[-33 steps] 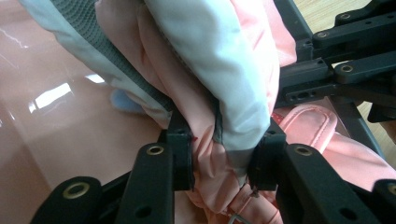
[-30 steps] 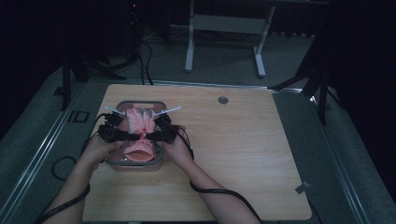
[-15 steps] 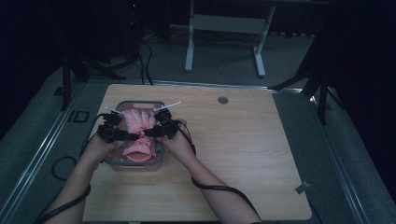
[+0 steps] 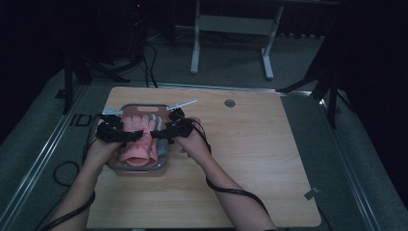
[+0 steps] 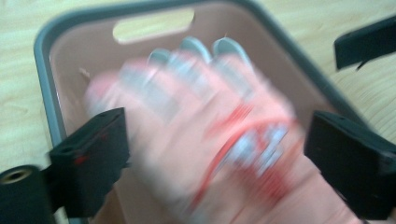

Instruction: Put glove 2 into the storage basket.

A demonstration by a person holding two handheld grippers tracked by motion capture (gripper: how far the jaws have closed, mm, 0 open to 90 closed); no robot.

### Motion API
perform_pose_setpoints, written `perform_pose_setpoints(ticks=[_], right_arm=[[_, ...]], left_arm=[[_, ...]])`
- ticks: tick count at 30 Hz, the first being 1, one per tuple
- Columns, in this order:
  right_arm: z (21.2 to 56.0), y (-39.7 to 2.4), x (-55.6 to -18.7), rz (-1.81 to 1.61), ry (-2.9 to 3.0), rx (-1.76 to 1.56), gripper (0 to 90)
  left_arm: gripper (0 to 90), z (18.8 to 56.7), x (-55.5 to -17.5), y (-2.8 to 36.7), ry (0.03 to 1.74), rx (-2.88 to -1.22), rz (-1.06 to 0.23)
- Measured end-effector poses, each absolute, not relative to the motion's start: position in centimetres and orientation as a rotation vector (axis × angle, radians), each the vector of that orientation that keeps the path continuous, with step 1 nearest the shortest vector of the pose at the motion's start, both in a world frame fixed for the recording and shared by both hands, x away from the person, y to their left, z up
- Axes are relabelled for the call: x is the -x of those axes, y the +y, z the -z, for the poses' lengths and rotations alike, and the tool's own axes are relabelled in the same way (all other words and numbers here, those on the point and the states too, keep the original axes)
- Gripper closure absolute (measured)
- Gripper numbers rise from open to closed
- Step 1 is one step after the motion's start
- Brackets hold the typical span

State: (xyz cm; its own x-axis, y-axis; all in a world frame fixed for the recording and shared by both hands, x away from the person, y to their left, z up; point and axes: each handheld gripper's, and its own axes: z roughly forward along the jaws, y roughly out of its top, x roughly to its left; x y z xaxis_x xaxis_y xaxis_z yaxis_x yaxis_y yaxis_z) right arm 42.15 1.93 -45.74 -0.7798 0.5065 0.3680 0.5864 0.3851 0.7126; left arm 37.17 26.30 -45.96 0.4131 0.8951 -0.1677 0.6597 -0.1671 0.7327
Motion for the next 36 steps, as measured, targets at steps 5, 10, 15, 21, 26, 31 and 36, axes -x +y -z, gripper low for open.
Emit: perform_pose_setpoints(ticks=[5, 10, 15, 21, 26, 31, 36], right_arm=[[45.5, 1.2, -42.0, 1.392, -2.552, 0.969, 19.2], [45.3, 0.6, -42.0, 1.41, -2.553, 0.968, 19.4], [45.1, 0.2, -41.9, 1.438, -2.582, 0.96, 19.4], [45.2, -0.5, -41.7, 1.485, -2.55, 0.966, 19.4], [45.4, -1.2, -41.4, 1.47, -2.586, 0.934, 19.0], [45.6, -2.2, -41.1, 1.467, -2.593, 0.935, 18.7], [45.6, -3.4, -40.9, 1.461, -2.61, 0.939, 18.7]], left_arm=[[2.7, 45.3, -36.7, 26.2, 1.295, -1.904, -0.405], [2.7, 44.8, -36.2, 26.2, 1.291, -1.859, -0.42], [2.7, 44.8, -35.6, 25.8, 1.267, -1.861, -0.411], [2.8, 44.6, -34.6, 24.5, 1.209, -1.854, -0.407], [2.7, 44.2, -33.8, 22.4, 1.133, -1.867, -0.408], [2.7, 43.8, -33.0, 20.4, 1.073, -1.868, -0.411], [2.7, 43.8, -32.2, 18.5, 1.024, -1.891, -0.407]])
